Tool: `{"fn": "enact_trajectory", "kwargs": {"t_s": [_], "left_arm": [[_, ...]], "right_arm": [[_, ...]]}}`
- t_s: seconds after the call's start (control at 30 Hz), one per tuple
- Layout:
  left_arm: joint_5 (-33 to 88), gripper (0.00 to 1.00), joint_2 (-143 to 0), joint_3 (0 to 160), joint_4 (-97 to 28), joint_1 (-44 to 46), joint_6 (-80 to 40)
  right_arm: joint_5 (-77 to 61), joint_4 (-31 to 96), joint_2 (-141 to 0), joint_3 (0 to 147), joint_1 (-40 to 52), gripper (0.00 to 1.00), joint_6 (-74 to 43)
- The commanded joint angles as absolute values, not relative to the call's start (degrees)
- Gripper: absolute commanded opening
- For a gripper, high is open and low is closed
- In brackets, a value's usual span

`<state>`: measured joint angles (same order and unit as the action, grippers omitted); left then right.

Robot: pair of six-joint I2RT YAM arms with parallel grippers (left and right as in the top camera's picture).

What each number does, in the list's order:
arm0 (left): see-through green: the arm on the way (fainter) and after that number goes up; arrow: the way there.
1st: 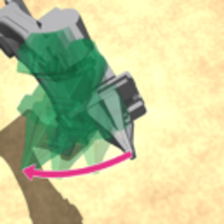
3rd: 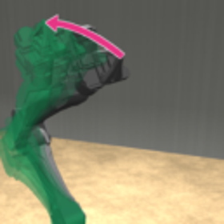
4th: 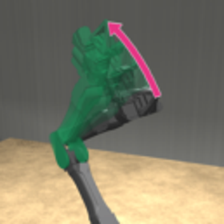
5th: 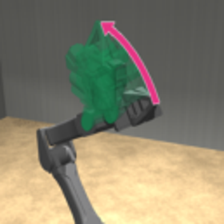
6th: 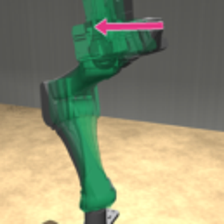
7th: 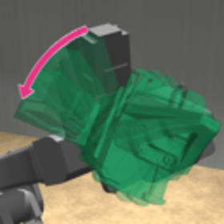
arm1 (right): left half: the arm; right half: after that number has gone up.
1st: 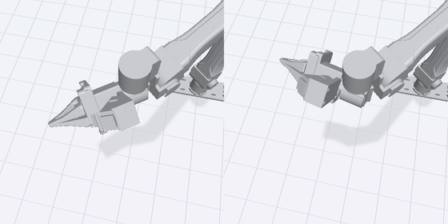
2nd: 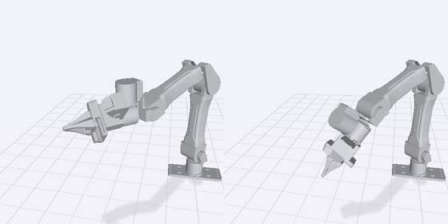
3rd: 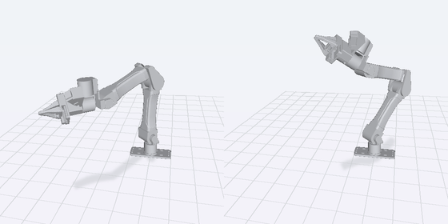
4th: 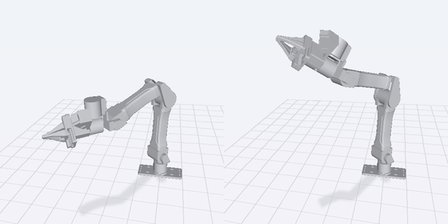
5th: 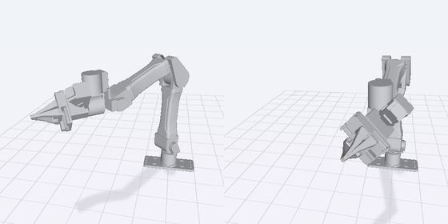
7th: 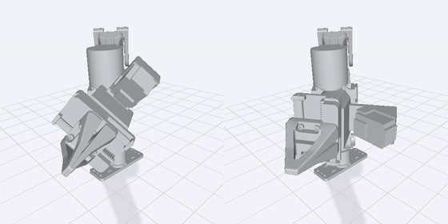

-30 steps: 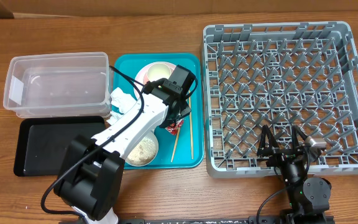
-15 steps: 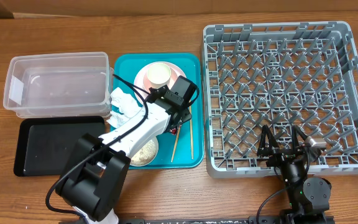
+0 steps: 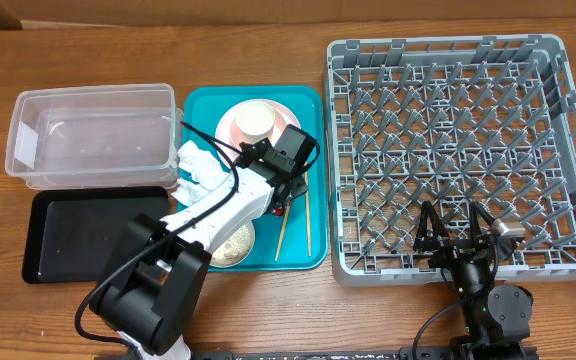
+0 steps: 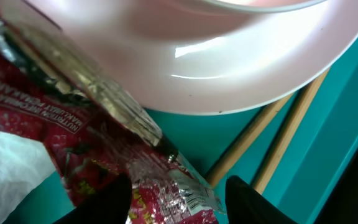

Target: Sort waste into correct bins and load items into the dishwasher

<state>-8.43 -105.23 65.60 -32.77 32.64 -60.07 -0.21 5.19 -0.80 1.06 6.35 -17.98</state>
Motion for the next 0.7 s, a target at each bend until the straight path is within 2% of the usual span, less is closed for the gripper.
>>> {"fn": "enact_trajectory", "kwargs": {"t_s": [0.0, 0.17, 0.47, 0.5, 0.53, 0.67], "left_arm": [[-9.5, 0.51, -108.0, 64.9, -32.1, 33.1, -60.9], [-7.8, 0.48, -110.5, 64.9, -31.0, 33.0, -60.9], [-7.4, 0.29, -110.6, 64.9, -29.9, 33.0, -60.9], [-7.4, 0.27, -110.6, 64.9, -30.0, 33.0, -60.9], [-7.2, 0.20, -110.6, 65.0, -30.0, 33.0, -60.9], [-6.3, 0.08, -110.5, 65.1, -30.0, 32.9, -60.8]], "right_arm": [[-0.5, 4.8, -0.4, 0.5, 5.9, 1.00, -17.8], [-0.5, 4.8, -0.4, 0.5, 5.9, 1.00, -17.8], [-0.5, 4.8, -0.4, 0.5, 5.9, 1.00, -17.8], [-0.5, 4.8, -0.4, 0.5, 5.9, 1.00, -17.8], [-0.5, 4.8, -0.4, 0.5, 5.9, 1.00, -17.8], [-0.5, 4.8, -0.4, 0.5, 5.9, 1.00, -17.8]]}}
